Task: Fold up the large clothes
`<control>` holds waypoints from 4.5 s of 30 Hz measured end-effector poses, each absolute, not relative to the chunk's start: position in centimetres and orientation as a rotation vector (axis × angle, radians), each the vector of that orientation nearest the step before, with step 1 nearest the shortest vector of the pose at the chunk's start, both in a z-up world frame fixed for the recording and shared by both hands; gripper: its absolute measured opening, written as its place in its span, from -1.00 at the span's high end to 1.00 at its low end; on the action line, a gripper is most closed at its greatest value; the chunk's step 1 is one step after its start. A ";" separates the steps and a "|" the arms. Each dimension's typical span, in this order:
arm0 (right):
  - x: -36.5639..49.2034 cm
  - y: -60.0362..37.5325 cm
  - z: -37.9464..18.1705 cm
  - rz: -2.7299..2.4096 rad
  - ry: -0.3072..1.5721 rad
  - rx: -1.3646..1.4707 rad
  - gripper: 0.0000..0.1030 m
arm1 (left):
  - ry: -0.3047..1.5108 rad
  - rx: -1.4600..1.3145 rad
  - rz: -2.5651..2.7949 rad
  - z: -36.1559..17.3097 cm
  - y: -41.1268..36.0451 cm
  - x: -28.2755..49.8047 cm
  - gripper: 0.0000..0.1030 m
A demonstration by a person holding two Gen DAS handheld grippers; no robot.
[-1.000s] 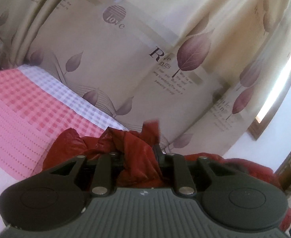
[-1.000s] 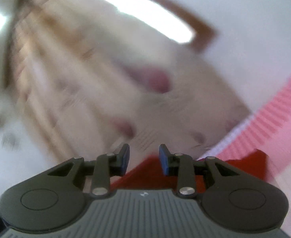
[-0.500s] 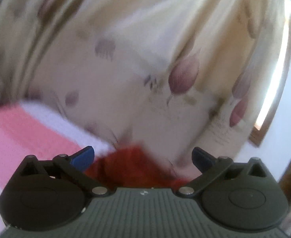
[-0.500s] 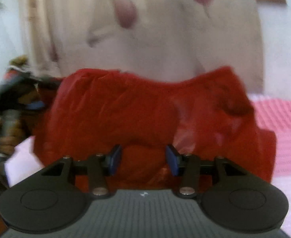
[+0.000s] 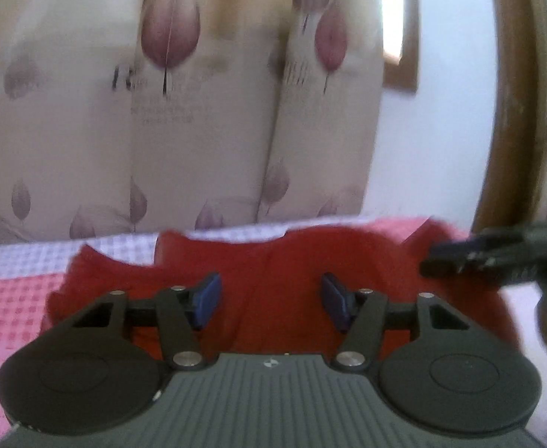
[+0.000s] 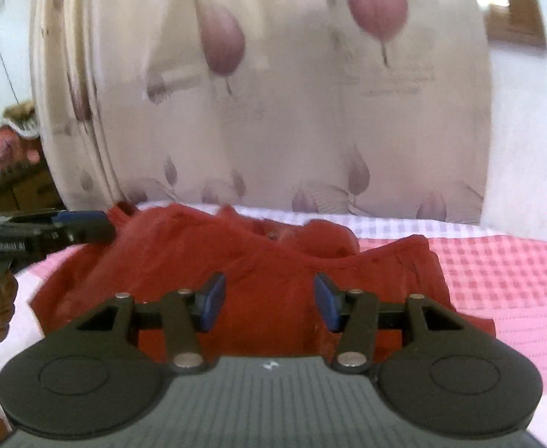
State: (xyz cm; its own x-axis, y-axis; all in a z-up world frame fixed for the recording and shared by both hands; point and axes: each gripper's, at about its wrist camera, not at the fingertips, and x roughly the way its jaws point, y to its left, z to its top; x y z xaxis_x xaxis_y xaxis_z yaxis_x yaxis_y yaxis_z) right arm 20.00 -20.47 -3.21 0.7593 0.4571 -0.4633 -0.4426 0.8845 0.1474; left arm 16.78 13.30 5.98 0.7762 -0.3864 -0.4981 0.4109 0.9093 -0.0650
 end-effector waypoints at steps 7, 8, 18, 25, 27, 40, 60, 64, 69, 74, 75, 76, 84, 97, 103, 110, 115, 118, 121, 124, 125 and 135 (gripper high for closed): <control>23.0 -22.1 -6.6 0.465 0.639 0.030 0.02 | 0.706 -0.255 -0.303 0.5 19.5 21.2 -0.21; 22.8 -22.2 -7.1 0.486 0.647 0.036 0.02 | 0.709 -0.261 -0.304 0.0 19.8 20.7 -0.21; 22.3 -24.8 -11.7 0.583 0.634 0.153 0.05 | 0.675 -0.432 -0.287 -4.0 22.6 19.2 0.48; 23.1 -25.6 -12.6 0.612 0.652 0.221 0.05 | 0.680 -0.488 -0.229 -5.0 23.4 19.1 0.73; 23.5 -26.0 -12.7 0.620 0.669 0.261 0.05 | 0.679 -0.491 -0.222 -5.0 23.5 18.9 0.74; 22.5 -25.4 -4.3 0.555 0.547 0.012 -0.26 | 0.581 -0.350 -0.265 2.4 22.1 19.3 0.36; 26.8 -27.0 -12.9 0.455 0.680 0.048 -0.06 | 0.684 -0.387 -0.030 -4.6 25.3 24.4 0.77; 26.8 -26.5 -12.8 0.465 0.671 -0.026 -0.08 | 0.687 -0.387 -0.033 -4.8 25.4 24.4 0.77; 27.4 -26.8 -12.8 0.481 0.680 -0.034 -0.15 | 0.691 -0.380 -0.034 -4.9 25.4 24.5 0.77; 26.1 -29.9 -8.6 0.425 0.617 0.068 -0.19 | 0.687 -0.366 -0.039 -4.8 25.3 24.4 0.77; 25.4 -30.0 -7.2 0.419 0.574 0.060 -0.19 | 0.685 -0.358 -0.037 -4.8 25.2 24.4 0.78; 24.7 -29.8 -5.8 0.424 0.538 0.042 -0.21 | 0.685 -0.355 -0.037 -4.8 25.2 24.4 0.78; 25.5 -21.5 -6.2 0.589 0.616 -0.267 0.17 | 0.683 -0.369 -0.049 -4.7 25.4 24.3 0.78; 27.3 -26.4 -12.8 0.518 0.667 -0.059 0.39 | 0.686 -0.448 -0.066 -5.0 26.2 24.1 0.77; 27.6 -26.3 -12.6 0.520 0.667 -0.062 0.38 | 0.693 -0.410 -0.057 -5.0 25.8 24.3 0.77; 27.2 -28.3 -9.5 0.499 0.678 0.026 0.32 | 0.682 -0.387 -0.051 -4.8 25.5 24.1 0.78; 23.1 -24.6 -1.4 0.580 0.483 -0.013 0.26 | 0.679 -0.389 -0.054 -4.7 25.5 24.2 0.78; 22.6 -17.9 0.3 0.744 0.499 -0.055 0.28 | 0.677 -0.389 -0.056 -4.7 25.6 24.1 0.78; 23.8 -11.1 -1.9 0.797 0.583 -0.175 0.30 | 0.676 -0.395 -0.056 -4.7 25.5 24.0 0.78; 25.8 -8.3 -6.1 0.782 0.687 -0.234 0.32 | 0.668 -0.426 -0.063 -4.7 25.8 23.9 0.78; 26.7 -8.7 -7.1 0.781 0.705 -0.184 0.33 | 0.664 -0.444 -0.066 -4.8 26.0 23.8 0.78; 29.4 -13.1 -10.6 0.860 0.759 0.167 0.35 | 0.653 -0.481 -0.065 -4.9 26.3 23.5 0.78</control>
